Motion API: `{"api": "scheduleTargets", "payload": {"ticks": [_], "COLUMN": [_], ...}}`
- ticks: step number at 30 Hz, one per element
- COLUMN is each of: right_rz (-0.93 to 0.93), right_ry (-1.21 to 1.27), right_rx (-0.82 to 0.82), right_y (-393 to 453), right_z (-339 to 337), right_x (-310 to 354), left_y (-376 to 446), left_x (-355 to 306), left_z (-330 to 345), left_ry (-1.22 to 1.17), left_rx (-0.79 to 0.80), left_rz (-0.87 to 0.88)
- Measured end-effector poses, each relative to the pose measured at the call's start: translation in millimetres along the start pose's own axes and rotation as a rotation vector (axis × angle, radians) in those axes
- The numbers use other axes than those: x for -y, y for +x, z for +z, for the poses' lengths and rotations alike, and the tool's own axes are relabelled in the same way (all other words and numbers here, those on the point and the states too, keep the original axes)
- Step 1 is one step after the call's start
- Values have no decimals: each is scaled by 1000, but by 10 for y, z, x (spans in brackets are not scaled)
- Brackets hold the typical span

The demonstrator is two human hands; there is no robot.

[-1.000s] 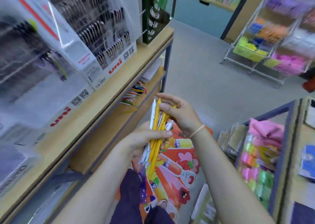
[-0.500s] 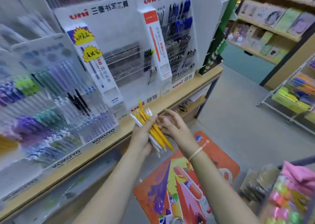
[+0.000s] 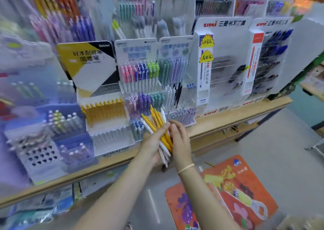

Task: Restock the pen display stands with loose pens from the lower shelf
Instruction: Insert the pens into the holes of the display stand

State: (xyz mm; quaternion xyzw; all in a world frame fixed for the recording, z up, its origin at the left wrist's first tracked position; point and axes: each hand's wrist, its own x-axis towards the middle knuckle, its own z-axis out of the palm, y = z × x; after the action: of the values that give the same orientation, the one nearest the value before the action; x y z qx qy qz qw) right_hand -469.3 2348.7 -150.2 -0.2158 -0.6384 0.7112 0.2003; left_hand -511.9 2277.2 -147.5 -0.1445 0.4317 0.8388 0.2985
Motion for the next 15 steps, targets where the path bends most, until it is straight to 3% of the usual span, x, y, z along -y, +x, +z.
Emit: {"api": "scheduleTargets", "payload": {"ticks": [6,10,15], "right_rz": [80,22,66], "right_ry": [-8,-194,-216], "right_rx": [179,342,500], "right_y": [67,135,278], "right_z": [386,652,786], "right_x": [163,303,314], "left_y": [-310,-352,-280], "left_x": [-589,-671,-811], "left_z": [-776,-933,-922], "left_ry": [380,369,348], "left_rx": [217,308,308], "left_rz": [-119,-180,-147]}}
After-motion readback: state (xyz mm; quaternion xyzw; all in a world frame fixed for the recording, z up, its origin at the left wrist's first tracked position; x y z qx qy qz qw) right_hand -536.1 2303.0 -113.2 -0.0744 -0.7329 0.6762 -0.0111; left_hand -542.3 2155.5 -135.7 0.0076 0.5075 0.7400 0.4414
